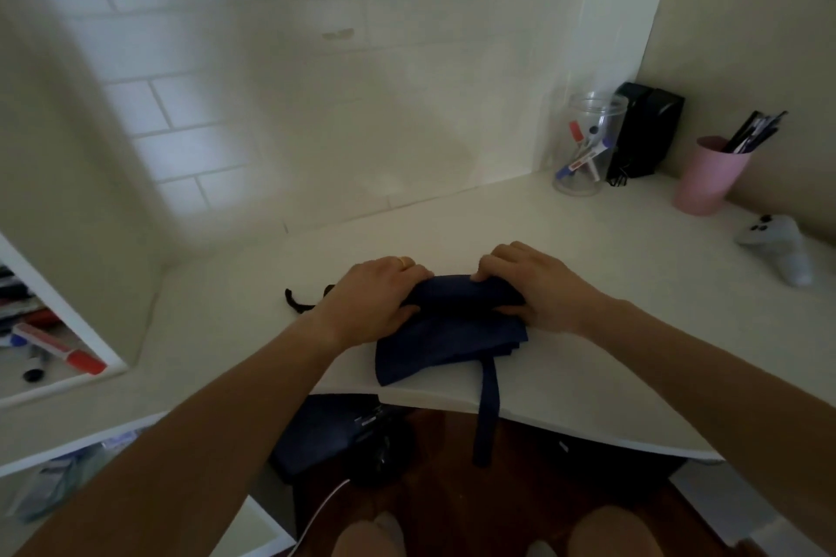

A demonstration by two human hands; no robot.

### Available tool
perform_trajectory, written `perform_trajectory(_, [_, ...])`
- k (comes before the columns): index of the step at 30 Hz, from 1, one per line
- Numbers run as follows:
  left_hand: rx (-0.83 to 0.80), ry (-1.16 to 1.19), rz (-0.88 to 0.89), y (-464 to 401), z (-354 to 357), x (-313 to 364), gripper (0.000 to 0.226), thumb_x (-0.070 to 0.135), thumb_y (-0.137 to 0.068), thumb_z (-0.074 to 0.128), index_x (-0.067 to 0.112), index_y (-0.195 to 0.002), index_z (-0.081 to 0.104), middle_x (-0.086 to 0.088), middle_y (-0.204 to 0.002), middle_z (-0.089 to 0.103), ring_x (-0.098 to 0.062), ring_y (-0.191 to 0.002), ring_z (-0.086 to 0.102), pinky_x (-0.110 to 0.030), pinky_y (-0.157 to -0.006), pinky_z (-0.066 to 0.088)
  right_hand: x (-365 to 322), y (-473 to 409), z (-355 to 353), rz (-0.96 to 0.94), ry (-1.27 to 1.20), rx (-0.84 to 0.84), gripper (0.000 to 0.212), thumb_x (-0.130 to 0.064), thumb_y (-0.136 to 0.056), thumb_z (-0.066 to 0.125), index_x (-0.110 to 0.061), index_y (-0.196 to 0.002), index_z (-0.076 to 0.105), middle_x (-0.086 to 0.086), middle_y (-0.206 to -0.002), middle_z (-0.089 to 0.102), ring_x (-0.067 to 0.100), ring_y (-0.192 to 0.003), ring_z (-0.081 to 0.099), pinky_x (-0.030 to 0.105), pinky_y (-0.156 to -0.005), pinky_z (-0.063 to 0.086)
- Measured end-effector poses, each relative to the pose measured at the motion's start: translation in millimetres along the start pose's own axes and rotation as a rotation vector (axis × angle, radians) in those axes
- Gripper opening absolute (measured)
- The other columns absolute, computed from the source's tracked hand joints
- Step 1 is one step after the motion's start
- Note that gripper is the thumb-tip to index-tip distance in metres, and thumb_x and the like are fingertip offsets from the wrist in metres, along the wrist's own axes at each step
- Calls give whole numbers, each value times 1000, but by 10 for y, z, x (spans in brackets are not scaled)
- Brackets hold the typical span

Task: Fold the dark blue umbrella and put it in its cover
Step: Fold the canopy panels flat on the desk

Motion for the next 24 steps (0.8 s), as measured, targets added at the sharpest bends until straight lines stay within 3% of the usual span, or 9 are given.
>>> perform_trajectory(3, [99,-74,65,45,38,72,33,24,-87,67,13,-118,61,-7,-103,62,-27,-87,59,-43,-72,51,58,-66,-119,201,-418,-197,24,-26,-85,77,-31,-105,64,-10,-113,67,5,-103,64,27,-89,53])
perform_trajectory(6, [158,-114,66,45,71,109,28,19,-85,69,14,-112,61,-7,-101,60,-26,-85,56,-41,-69,48,109,-59,-124,264,-566,-227,19,-25,-87,76,-32,-102,66,-9,-112,72,6,-104,67,35,-96,55])
perform_trajectory(8, [147,-96,60,47,74,119,30,19,-85,70,16,-113,60,-7,-105,60,-25,-88,55,-39,-73,49,124,-24,-92,301,-551,-199,30,-27,-84,79,-33,-108,63,-6,-112,73,8,-101,69,36,-95,55])
perform_trajectory(11, [75,35,48,71,28,74,34,33,-87,70,24,-118,59,-2,-116,60,-21,-99,56,-36,-85,49,54,1,-85,273,-402,-164,48,-28,-82,81,-26,-126,63,-5,-117,71,8,-103,66,23,-93,51])
perform_trajectory(14, [-29,299,-59,98,-43,-13,23,43,-93,62,35,-114,61,4,-130,59,-15,-115,56,-35,-99,47,-25,25,-93,168,-292,-108,40,-25,-81,82,-23,-119,68,-7,-112,69,6,-97,63,23,-87,52])
perform_trajectory(18, [-121,367,-98,127,-10,20,34,36,-94,63,40,-124,50,5,-117,69,-15,-98,65,-41,-90,53,-81,84,-73,108,-239,-90,32,-20,-81,79,-23,-110,66,-6,-107,61,11,-93,59,33,-84,53])
perform_trajectory(21, [-67,289,-140,139,27,51,49,35,-92,68,30,-138,51,2,-123,65,-16,-107,61,-37,-96,50,-62,106,-56,114,-272,-157,32,-25,-83,76,-29,-112,62,-6,-110,56,13,-96,56,32,-85,49])
perform_trajectory(24, [18,221,-100,182,23,112,42,35,-90,69,25,-129,60,3,-117,62,-16,-104,58,-38,-89,52,-2,134,-106,188,-415,-259,26,-32,-89,71,-36,-113,62,-10,-116,64,8,-106,60,31,-93,49])
Point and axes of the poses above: each hand's wrist, its own y-axis away from the middle knuckle, its own z-axis out of the palm, x = y × z, the point moved 4 cm from there along -y, towards the middle knuckle
